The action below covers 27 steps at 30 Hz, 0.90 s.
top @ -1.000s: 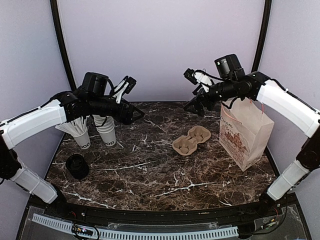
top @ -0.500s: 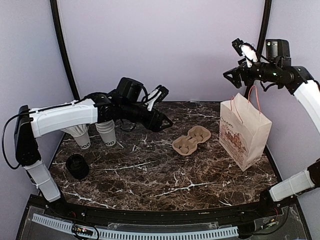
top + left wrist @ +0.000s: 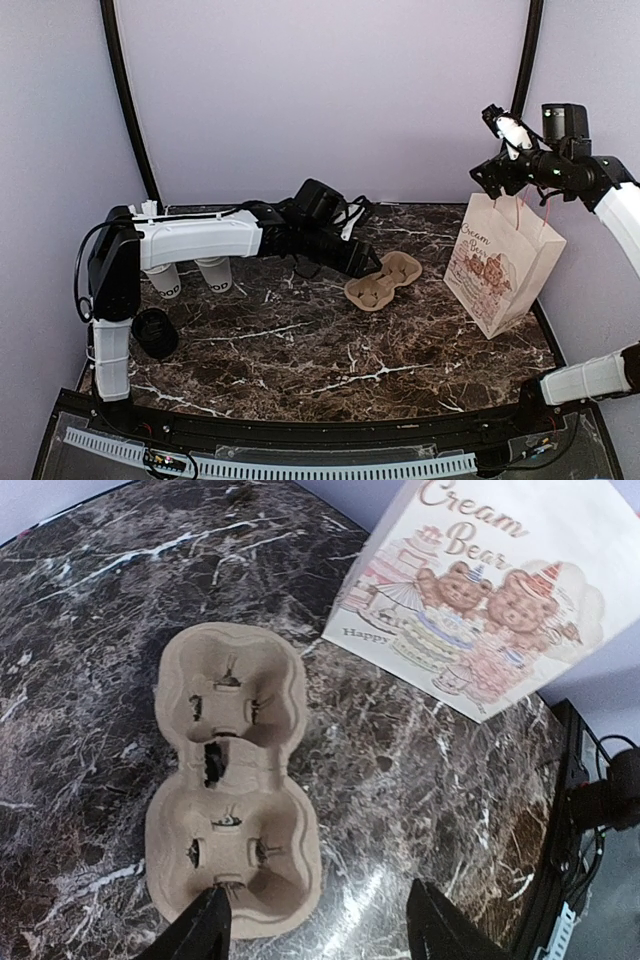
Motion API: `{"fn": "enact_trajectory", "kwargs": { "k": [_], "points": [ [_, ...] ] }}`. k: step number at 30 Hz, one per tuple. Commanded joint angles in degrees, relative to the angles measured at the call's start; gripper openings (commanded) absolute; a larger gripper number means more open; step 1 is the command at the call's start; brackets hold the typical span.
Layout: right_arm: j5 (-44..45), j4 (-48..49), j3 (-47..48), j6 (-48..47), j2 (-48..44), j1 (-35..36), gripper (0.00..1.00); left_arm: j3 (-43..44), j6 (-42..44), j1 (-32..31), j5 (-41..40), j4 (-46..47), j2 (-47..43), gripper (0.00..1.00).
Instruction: Pack the takeout coffee
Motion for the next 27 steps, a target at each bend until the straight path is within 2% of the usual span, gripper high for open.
{"fn": "enact_trajectory", "kwargs": {
  "k": [1, 5, 11, 18, 23, 27],
  "points": [
    [0.6, 1.8, 0.2, 0.3, -2.7, -1.8, 0.98, 5.9, -6.9, 0.2, -4.8, -4.7, 3.9, 0.62],
    [0.7, 1.6, 1.2, 1.0, -4.0, -4.1, 0.96, 11.5, -6.9, 0.2, -6.4, -9.3, 8.9, 0.53],
    [6.9, 1.8, -1.1, 2.9, -6.2, -10.3, 0.91, 18.5, -4.3, 0.3, -8.5, -14.4, 14.9, 0.50],
    [3.8, -1.2, -4.4, 4.8, -7.5, -21.7, 0.84, 25.0, -2.1, 2.0, -9.1, -18.9, 20.1, 0.45],
    [-2.4, -5.3, -4.2, 4.9, -7.5, -28.7, 0.82, 26.0, 0.1, 3.4, -6.3, -19.6, 21.2, 0.48],
    [-6.5, -8.0, -5.1, 4.6, -8.2, -30.6, 0.79, 26.2, 2.4, 4.3, -4.9, -20.1, 21.4, 0.58]
  ]
}}
